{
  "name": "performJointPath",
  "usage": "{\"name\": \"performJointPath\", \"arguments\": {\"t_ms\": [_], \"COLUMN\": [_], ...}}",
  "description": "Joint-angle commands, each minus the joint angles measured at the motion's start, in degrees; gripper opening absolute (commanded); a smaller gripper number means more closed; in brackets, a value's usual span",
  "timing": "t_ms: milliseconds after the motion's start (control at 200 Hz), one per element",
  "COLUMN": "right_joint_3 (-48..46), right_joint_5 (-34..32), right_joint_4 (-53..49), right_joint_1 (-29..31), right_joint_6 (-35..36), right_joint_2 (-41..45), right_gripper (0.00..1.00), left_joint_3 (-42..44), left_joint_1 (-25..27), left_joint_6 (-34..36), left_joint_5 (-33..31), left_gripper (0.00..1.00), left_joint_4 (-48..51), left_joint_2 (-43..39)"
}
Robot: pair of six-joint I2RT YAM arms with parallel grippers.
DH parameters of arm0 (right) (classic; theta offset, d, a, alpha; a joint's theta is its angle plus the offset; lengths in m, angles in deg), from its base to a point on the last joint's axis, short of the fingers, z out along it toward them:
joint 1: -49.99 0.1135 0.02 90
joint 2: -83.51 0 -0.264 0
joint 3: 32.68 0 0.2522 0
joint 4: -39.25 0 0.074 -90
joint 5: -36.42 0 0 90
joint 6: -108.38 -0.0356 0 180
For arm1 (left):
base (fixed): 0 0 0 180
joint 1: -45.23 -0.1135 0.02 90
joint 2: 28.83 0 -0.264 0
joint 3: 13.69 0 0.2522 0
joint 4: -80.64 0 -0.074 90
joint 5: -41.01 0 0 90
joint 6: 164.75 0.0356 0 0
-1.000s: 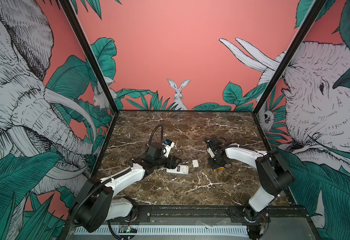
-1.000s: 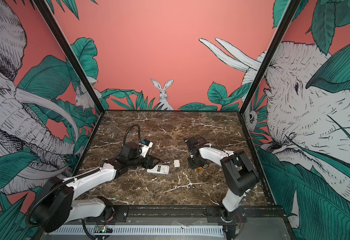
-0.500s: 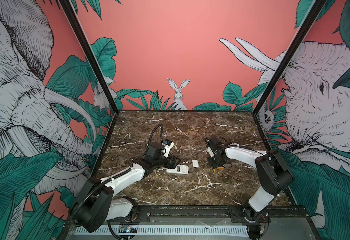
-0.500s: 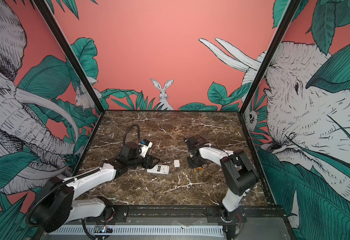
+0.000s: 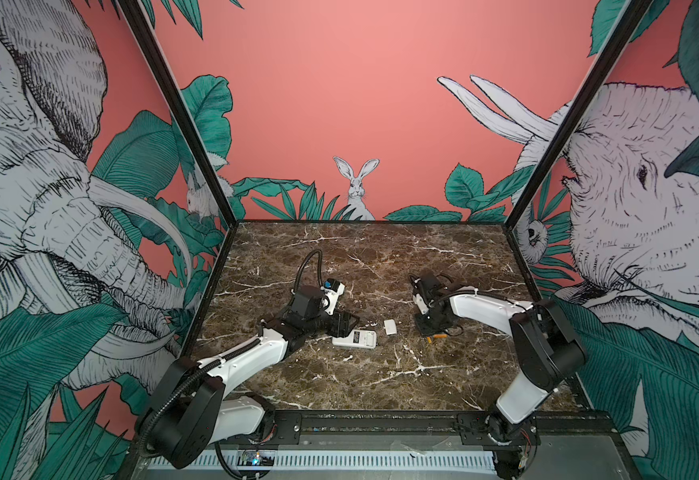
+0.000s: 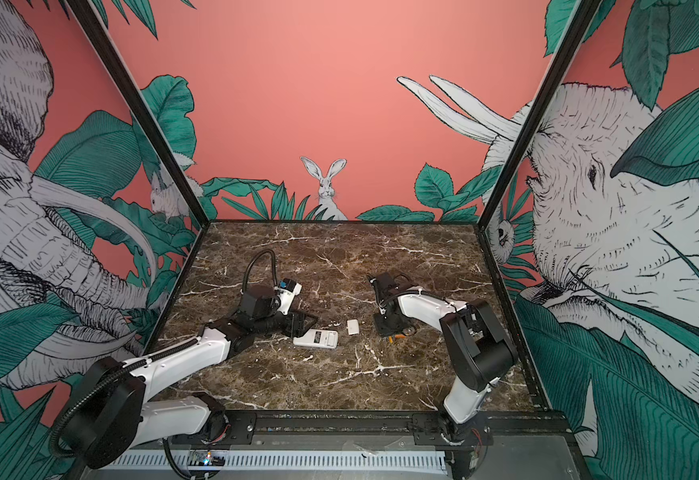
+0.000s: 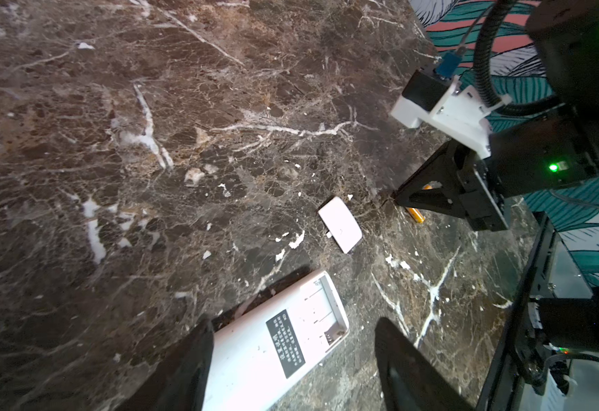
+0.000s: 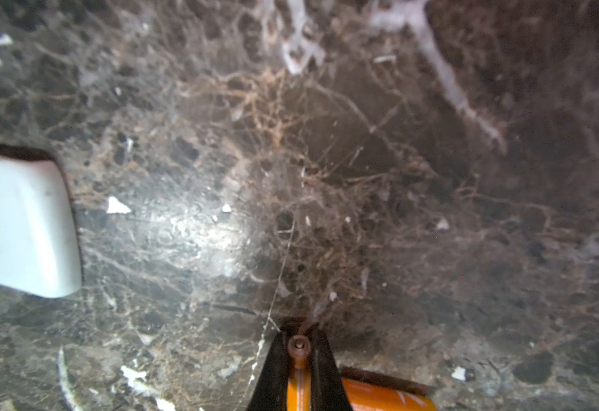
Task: Load the batteries into the remote control
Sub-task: 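Close the right gripper on one orange battery, then lift the battery and carry it toward the remote's open compartment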
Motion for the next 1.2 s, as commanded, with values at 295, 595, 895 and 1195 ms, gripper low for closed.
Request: {"name": "performJointPath", "arguments": {"t_ms": [295, 595, 895, 1195], "right_joint_3": [0.8, 1.6, 0.1, -3.5], "right_joint_5": [6.7, 9.3, 7.2, 5.0], "right_joint_4": [0.8, 9.0, 18.6, 27.2], "right_joint_1": [0.9, 5.1, 10.8, 13.4], "right_joint_6": [-4.1, -12.1, -18.3, -22.4], "right_joint_2": [3.9, 10.0, 10.4, 10.4], "right_gripper": [0.00, 0.00, 0.00, 0.00], "left_joint_3": [2.2, 0.4, 1.3, 3.5], "left_joint_1": [-2.9, -3.5, -3.6, -3.7], "left_joint_6": [-3.0, -4.1, -7.3, -10.7], "left_joint_5": [-5.2, -4.9, -5.2, -1.9], "left_gripper": [0.72, 0.69, 0.65, 0.64], "left_joint_4": [2.7, 2.7, 3.4, 0.8], "left_joint_2": [1.5, 5.2, 7.5, 8.9]}}
